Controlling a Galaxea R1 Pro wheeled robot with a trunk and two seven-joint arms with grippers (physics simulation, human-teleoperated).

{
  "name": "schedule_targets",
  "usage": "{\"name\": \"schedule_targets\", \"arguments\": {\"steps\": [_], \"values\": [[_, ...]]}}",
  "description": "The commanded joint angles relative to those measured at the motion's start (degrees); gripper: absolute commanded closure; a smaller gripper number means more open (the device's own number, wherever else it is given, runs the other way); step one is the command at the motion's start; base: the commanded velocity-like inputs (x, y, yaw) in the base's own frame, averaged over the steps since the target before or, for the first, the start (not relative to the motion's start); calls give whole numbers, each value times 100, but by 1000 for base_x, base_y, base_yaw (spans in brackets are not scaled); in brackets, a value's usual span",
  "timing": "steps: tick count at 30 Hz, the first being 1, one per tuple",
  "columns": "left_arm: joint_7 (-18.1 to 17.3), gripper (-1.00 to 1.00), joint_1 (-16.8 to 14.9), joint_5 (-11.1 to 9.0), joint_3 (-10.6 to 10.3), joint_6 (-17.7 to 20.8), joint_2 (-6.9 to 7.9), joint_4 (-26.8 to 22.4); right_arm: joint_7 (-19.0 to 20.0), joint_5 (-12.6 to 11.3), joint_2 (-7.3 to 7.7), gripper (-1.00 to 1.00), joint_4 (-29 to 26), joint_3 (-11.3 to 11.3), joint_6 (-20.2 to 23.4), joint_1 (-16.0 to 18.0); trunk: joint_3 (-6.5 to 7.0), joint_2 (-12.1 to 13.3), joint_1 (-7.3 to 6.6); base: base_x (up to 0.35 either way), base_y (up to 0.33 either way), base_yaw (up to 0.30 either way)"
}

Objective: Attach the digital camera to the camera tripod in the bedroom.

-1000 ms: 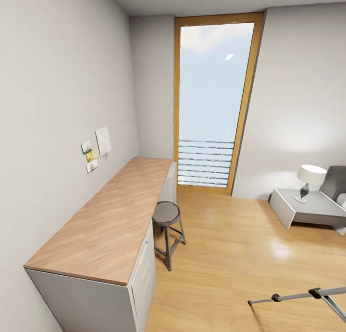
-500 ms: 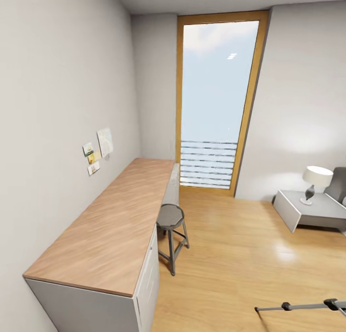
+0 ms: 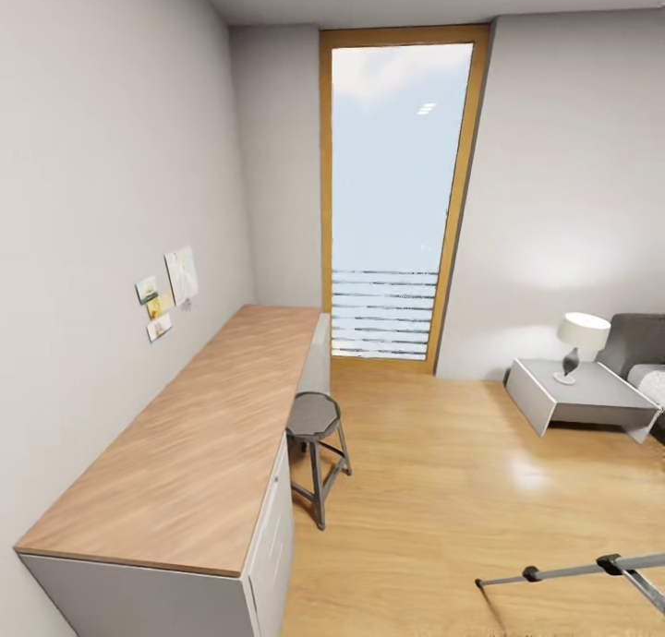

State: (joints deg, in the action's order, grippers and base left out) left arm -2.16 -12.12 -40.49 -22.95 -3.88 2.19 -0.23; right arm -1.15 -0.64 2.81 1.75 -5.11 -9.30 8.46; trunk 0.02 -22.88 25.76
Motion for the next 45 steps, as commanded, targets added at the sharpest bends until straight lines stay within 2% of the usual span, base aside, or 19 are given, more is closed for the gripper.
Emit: {"name": "schedule_targets", "arguments": {"steps": [1,45], "values": [[-30,100,-1,-54,-49,-17,1,6,1,-6,0,-100,19,-43,-37,6,-2,-4,2,0,0,-176],[-46,100,-1,-64,-43,-17,1,6,1,-2,-8,-100,19,-43,-37,6,-2,-4,2,0,0,-159]]}}
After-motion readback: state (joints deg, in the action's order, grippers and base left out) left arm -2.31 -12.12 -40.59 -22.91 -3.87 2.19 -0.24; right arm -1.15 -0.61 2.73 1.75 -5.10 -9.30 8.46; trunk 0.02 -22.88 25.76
